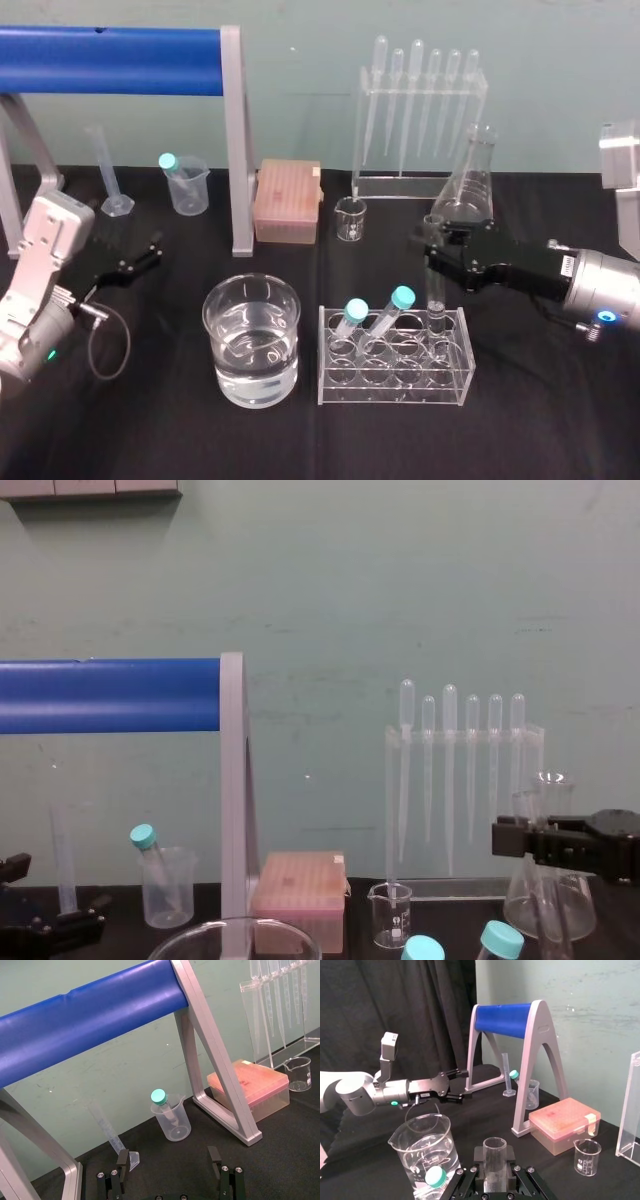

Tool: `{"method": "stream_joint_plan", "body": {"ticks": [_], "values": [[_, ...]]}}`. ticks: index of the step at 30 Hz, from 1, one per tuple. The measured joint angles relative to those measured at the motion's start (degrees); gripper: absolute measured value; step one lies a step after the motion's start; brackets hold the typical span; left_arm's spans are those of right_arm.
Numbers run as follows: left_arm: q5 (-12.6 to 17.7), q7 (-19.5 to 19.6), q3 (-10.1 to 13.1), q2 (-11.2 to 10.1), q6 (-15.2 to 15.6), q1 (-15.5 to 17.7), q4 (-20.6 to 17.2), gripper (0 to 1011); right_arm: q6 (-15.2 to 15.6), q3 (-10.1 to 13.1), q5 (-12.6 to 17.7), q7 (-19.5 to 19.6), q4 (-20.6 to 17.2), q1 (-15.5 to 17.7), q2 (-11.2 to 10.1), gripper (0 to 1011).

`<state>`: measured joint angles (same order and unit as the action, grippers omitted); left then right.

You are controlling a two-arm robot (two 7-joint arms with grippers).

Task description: Hold the test tube with one hand and immerse one end into the beaker, then return it to the test tube rack.

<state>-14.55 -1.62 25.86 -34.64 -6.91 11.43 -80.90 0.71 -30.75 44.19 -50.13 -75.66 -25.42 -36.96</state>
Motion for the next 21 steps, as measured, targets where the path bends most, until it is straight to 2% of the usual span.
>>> {"method": "stream_joint_plan", "body": {"ticks": [18,21], "values": [[0.0,0.0,0.0,0.0,0.0,0.0,0.0,1000,0.0,0.1,0.0,0.0,-0.1,0.1,0.0,242],[0.0,0.0,0.0,0.0,0.0,0.0,0.0,1000,-0.1,0.1,0.0,0.0,-0.1,0.1,0.0,311]]}}
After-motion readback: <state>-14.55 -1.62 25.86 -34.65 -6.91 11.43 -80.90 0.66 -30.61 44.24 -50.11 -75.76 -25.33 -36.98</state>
